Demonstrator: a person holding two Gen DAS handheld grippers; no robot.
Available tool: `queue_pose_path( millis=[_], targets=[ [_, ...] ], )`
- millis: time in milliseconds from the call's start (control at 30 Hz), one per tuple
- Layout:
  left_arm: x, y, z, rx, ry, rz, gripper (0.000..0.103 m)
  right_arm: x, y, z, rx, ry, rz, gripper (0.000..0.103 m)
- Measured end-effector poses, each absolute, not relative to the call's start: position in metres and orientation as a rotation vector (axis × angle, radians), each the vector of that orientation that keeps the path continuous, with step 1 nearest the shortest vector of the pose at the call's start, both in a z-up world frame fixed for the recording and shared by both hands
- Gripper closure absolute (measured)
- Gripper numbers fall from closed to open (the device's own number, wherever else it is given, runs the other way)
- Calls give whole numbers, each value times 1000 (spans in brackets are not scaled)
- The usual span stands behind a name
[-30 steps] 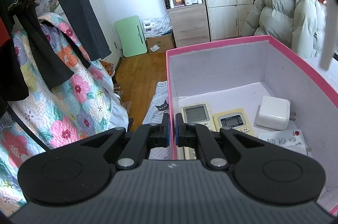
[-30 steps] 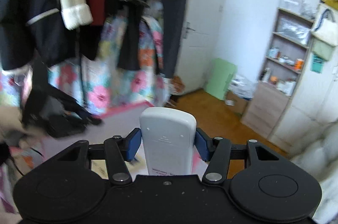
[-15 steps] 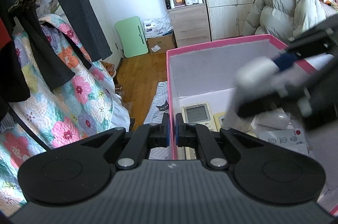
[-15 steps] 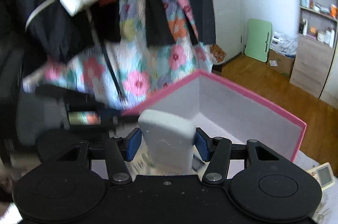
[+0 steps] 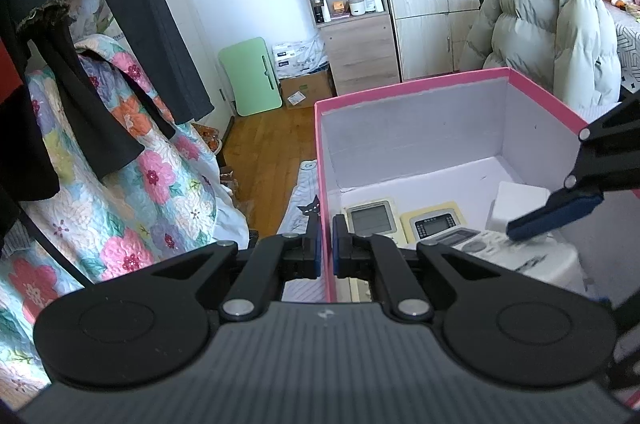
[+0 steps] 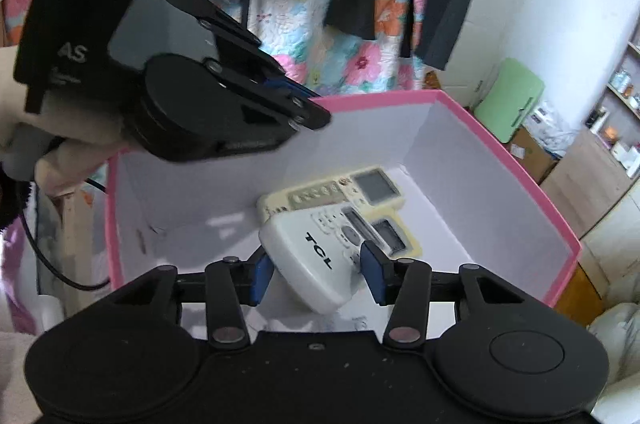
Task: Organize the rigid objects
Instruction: 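Carry the white remote into the pink box and release it, then grasp the beige universal remote beside the keys with the right gripper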
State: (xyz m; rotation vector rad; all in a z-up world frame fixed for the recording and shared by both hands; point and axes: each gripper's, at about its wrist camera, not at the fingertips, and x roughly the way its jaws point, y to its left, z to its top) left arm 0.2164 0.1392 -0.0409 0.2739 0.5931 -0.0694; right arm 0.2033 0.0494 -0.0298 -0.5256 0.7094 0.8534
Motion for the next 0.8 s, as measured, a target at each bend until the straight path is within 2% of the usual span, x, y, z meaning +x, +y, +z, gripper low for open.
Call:
queue_pose_path(
  millis=[300,433,600,800],
  targets=[
    [217,141,-39,254,591,-77,99,214,-45,24,-133,689,783,40],
    [218,142,-39,264,592,-74,99,236,-88,38,-9,769,576,38],
    [219,144,-38,266,592,-71,99,281,-146,11,227,1009,329,38],
    [219,144,-39,270,592,-71,99,309,-178,-30,369,1078,239,38]
  ],
)
